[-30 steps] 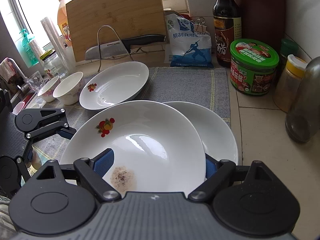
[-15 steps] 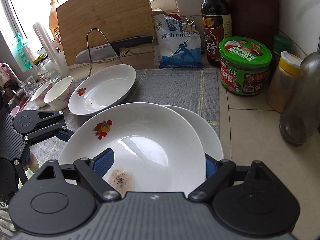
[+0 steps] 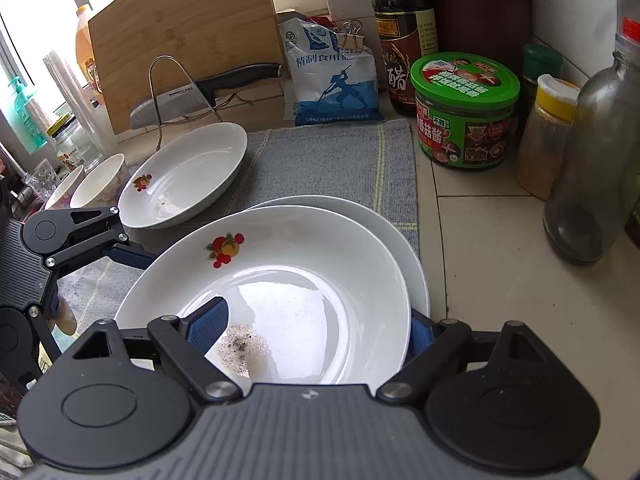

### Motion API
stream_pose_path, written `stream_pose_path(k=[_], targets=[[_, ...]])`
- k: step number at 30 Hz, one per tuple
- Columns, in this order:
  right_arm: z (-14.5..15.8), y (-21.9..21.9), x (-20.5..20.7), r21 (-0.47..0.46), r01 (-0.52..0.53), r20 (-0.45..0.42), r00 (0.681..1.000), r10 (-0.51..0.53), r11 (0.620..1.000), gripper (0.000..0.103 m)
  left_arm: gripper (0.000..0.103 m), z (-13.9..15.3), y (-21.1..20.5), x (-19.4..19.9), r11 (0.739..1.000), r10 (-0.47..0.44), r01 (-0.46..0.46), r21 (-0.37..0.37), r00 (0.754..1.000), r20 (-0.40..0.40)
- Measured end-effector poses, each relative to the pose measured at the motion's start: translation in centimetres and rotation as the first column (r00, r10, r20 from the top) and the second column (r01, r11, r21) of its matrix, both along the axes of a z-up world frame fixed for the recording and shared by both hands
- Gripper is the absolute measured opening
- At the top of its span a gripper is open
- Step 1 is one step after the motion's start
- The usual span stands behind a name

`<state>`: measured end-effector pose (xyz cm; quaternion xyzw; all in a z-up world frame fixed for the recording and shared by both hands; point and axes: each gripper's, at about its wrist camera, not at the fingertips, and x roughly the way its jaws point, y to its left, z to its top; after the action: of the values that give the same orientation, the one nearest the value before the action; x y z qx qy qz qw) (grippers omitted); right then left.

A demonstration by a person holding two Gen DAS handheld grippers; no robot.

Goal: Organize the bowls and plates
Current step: 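Carry the stained plate with the right tool over the other fruit-print plate, then lower the stained plate onto that plate and open the right tool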

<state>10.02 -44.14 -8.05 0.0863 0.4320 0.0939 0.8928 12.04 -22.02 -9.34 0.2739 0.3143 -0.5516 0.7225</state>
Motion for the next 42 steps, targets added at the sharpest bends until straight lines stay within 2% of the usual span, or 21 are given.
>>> stream_pose_path(k=[11, 18, 27, 35, 37, 42], targets=[[0.5, 0.1, -1.3, -0.002, 0.028, -0.004, 1.000, -0.028, 1.000, 0.092, 0.097, -0.1, -0.1, 0.1, 1.000, 0.000, 0.000, 0.004, 1.000, 0.004], [0.9, 0.1, -2.0, -0.002, 0.060, -0.001, 0.998, -0.060, 0.998, 0.092, 0.097, -0.2, 0.1, 0.3, 1.000, 0.010, -0.010, -0.010, 1.000, -0.023], [1.3, 0.3, -2.9, -0.040, 0.097, 0.000, 0.995, -0.097, 0.994, 0.093, 0.096, -0.1, 0.3, -0.1, 1.000, 0.018, -0.018, -0.014, 1.000, 0.003], [0.9, 1.6, -3.2, -0.115, 0.099, -0.022, 0.995, -0.102, 0.988, 0.097, 0.096, 0.4, 1.5, -0.4, 0.997, 0.071, -0.070, -0.034, 0.997, 0.016], [0.7, 1.7, -3.4, -0.130, 0.104, -0.026, 0.994, -0.108, 0.986, 0.103, 0.096, 0.8, 2.1, -0.5, 0.993, 0.105, -0.104, -0.056, 0.994, 0.020], [1.5, 2.7, -4.0, -0.190, 0.079, 0.015, 0.997, -0.078, 0.979, 0.103, 0.096, 2.0, 4.0, 0.0, 0.974, 0.207, -0.206, -0.090, 0.978, 0.005]])
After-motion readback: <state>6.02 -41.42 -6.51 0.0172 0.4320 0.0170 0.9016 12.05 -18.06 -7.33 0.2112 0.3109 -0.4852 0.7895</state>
